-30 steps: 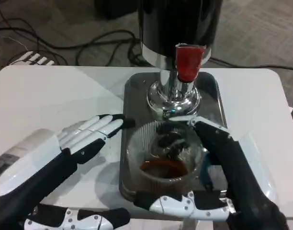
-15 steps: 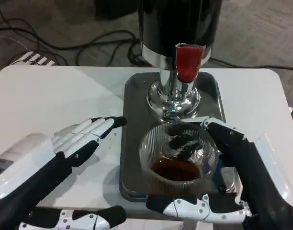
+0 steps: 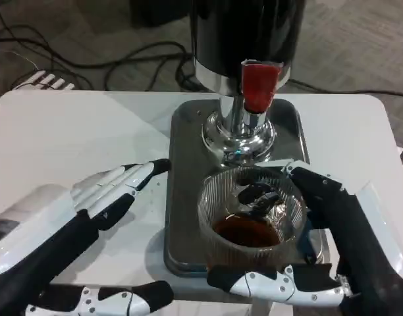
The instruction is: Grasp the cup under the faucet to collect the drink, then remove the cup.
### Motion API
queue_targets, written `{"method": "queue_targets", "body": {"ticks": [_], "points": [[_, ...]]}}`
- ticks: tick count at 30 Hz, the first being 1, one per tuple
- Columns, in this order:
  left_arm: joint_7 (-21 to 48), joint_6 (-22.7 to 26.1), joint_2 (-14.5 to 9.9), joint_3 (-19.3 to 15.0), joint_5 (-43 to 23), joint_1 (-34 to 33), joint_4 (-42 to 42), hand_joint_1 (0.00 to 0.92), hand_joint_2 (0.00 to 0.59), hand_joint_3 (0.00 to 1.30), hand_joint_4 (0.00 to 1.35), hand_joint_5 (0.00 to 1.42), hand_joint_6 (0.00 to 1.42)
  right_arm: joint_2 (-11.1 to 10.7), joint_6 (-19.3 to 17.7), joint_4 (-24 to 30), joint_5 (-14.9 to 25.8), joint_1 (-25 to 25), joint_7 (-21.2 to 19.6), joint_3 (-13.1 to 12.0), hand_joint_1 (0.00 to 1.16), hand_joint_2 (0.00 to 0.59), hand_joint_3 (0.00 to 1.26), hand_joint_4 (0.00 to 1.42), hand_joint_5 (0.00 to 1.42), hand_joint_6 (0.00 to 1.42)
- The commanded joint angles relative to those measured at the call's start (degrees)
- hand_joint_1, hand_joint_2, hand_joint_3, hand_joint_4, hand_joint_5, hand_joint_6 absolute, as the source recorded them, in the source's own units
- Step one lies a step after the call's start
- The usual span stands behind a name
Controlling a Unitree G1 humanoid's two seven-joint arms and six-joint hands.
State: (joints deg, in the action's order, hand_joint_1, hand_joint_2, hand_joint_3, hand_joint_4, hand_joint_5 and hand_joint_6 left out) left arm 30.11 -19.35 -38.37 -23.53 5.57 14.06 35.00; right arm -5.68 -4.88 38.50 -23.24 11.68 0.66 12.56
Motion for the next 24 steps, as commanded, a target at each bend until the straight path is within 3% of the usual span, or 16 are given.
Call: {"method": "queue_targets", "body": {"ticks": [1,24], "points": [[0.78,-0.59,-0.99,-0.02,0.83,0.56,0.86,0.239,0.162,0.02,0.0,0.0,0.01,0.22,-2.08,1.6,1.01,-0.4,0.01,0.13,0.9,0.074,0.99,1.15,1.31,1.42],[0.68,-2.57,-1.96,-1.28,2.74,1.28,0.98,0.224,0.146,0.04,0.0,0.0,0.0,0.46,-1.97,2.06,1.25,0.14,0.07,-0.07,0.9,0.091,1.0,1.17,1.32,1.42]]}}
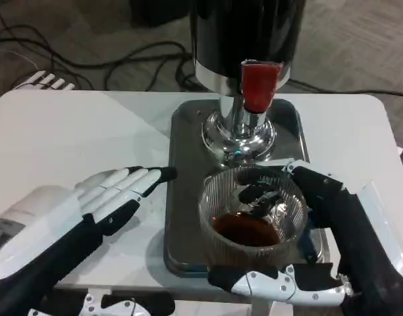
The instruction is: Grasp the cup under the faucet to collect the drink, then remove the cup.
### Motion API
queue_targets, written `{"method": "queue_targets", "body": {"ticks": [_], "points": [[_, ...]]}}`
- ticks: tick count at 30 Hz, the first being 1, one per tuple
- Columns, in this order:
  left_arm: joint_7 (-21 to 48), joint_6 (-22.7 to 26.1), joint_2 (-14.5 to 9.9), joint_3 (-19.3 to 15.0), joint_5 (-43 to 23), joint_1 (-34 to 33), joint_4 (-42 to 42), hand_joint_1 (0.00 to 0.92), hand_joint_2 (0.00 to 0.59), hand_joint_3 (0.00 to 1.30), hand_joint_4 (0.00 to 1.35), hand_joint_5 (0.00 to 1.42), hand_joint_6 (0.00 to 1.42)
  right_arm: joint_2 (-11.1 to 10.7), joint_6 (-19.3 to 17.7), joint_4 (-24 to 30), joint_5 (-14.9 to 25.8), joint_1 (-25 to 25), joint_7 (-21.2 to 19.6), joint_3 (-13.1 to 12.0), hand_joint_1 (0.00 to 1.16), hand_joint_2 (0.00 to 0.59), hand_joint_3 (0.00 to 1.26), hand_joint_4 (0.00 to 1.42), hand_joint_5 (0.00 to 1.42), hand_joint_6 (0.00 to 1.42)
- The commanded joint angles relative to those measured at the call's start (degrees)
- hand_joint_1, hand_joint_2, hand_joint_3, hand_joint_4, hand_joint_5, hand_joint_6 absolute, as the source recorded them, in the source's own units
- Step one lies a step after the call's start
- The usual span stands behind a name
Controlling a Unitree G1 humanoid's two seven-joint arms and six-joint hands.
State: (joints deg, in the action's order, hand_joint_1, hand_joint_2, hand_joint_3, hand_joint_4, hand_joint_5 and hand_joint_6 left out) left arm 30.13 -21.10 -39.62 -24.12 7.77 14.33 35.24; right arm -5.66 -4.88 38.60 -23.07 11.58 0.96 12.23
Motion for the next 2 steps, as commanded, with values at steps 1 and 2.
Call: {"method": "queue_targets", "body": {"ticks": [1,2], "points": [[0.68,-0.84,-0.71,-0.75,0.51,1.15,0.81,0.224,0.145,0.04,0.0,0.0,0.0,0.45,-2.0,2.02,1.08,0.32,-0.25,0.28,0.9,0.091,1.01,1.17,1.32,1.42],[0.68,-0.85,-0.71,-0.78,0.5,1.24,0.86,0.225,0.144,0.04,0.0,0.0,0.0,0.47,-2.01,2.08,1.08,0.4,-0.27,0.3,0.9,0.091,1.01,1.17,1.32,1.42]]}}
